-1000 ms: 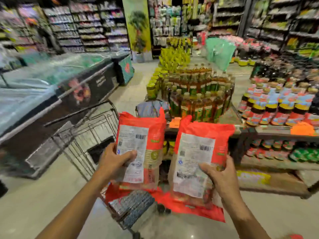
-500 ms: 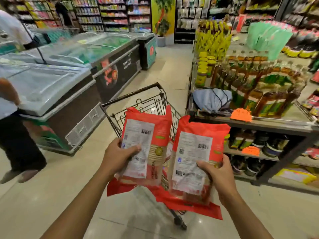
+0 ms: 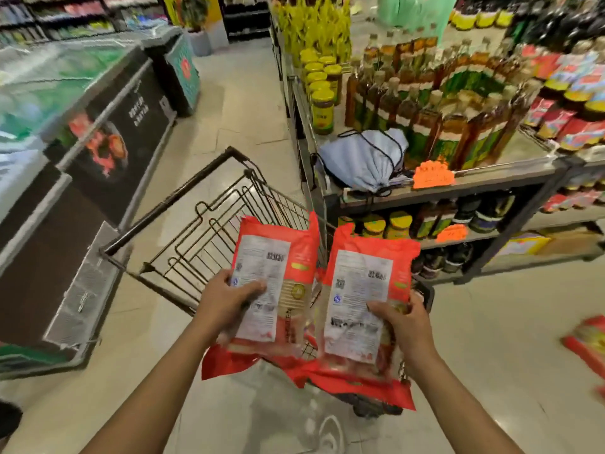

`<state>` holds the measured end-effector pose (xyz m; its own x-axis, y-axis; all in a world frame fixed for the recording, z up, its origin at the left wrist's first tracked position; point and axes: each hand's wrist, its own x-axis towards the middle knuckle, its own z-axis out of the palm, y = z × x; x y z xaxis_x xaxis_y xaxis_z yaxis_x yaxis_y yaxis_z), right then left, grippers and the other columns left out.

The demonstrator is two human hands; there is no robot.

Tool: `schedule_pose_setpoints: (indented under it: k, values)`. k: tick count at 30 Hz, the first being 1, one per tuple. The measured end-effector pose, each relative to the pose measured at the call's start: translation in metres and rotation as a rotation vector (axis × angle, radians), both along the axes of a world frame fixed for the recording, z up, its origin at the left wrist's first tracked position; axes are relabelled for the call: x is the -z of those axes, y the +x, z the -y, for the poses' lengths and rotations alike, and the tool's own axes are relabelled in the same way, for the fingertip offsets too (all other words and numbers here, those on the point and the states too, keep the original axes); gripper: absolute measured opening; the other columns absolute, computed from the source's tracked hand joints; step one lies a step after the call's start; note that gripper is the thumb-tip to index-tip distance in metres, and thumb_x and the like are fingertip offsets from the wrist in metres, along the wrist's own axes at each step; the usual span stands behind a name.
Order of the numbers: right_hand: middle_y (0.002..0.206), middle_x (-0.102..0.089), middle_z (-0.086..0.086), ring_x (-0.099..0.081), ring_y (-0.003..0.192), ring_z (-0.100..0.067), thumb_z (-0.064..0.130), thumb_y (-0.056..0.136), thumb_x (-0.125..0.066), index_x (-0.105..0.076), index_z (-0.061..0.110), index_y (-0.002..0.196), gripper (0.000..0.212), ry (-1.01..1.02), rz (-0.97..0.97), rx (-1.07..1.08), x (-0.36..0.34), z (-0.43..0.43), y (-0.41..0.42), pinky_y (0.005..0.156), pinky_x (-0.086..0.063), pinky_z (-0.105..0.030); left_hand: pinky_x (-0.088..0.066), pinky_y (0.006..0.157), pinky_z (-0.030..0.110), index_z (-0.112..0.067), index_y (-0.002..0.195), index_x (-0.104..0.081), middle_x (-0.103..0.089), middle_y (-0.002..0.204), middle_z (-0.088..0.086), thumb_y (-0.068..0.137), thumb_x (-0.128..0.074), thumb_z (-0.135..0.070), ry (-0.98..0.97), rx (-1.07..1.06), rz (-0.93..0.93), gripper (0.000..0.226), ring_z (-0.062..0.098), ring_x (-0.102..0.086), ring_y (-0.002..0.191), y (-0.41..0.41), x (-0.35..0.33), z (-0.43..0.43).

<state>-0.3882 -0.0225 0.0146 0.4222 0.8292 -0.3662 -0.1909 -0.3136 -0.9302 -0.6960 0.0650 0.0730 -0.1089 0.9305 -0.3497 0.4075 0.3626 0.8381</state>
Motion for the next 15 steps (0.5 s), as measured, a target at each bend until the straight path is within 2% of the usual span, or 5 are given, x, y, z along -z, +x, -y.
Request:
schedule_pose_setpoints:
  k: [4, 7, 10, 12, 15]
  values:
    - [0.096, -0.08, 0.002, -0.076, 0.087, -0.023, 0.026, 0.062, -0.092, -0.07, 0.022, 0.11, 0.053, -0.098, -0.007, 0.133, 0.038, -0.021, -0.011, 0.086, -0.059, -0.047, -0.064, 0.076, 0.045, -0.015, 0.098, -0.065, -0.078, 0.091, 0.003, 0.074, -0.087, -0.029, -0.064, 0.143, -0.077, 0.036, 0.021, -0.077, 0.077, -0.002, 0.03, -0.06]
    - [0.098, -0.079, 0.002, -0.076, 0.087, -0.022, 0.038, 0.056, -0.093, -0.069, 0.025, 0.114, 0.064, -0.198, -0.027, 0.236, 0.072, -0.025, -0.016, 0.087, -0.059, -0.047, -0.063, 0.074, 0.044, -0.018, 0.099, -0.069, -0.079, 0.088, 0.001, 0.069, -0.088, -0.041, -0.121, 0.2, -0.093, 0.042, 0.021, -0.077, 0.076, -0.002, 0.066, -0.099]
    - [0.1, -0.079, -0.002, -0.077, 0.085, -0.022, 0.019, 0.066, -0.091, -0.068, 0.017, 0.117, 0.056, -0.29, -0.08, 0.341, 0.109, -0.027, -0.022, 0.083, -0.061, -0.045, -0.053, 0.061, 0.03, -0.008, 0.102, -0.067, -0.074, 0.086, 0.007, 0.076, -0.087, -0.027, -0.197, 0.216, -0.067, 0.038, 0.02, -0.069, 0.068, 0.001, 0.111, -0.137]
    - [0.099, -0.079, -0.002, -0.077, 0.084, -0.022, 0.016, 0.067, -0.091, -0.068, 0.016, 0.116, 0.054, -0.372, -0.075, 0.402, 0.135, -0.033, -0.027, 0.082, -0.062, -0.045, -0.052, 0.062, 0.03, -0.013, 0.09, -0.066, -0.074, 0.09, 0.012, 0.08, -0.084, -0.021, -0.238, 0.243, -0.064, 0.023, 0.021, -0.067, 0.068, 0.004, 0.147, -0.161]
    - [0.096, -0.079, -0.002, -0.077, 0.082, -0.022, 0.014, 0.068, -0.089, -0.07, 0.018, 0.111, 0.046, -0.446, -0.056, 0.464, 0.181, -0.046, -0.029, 0.076, -0.06, -0.038, -0.046, 0.055, 0.026, -0.017, 0.079, -0.061, -0.071, 0.085, 0.014, 0.083, -0.081, -0.017, -0.259, 0.303, -0.084, 0.02, 0.019, -0.062, 0.063, 0.01, 0.204, -0.2]
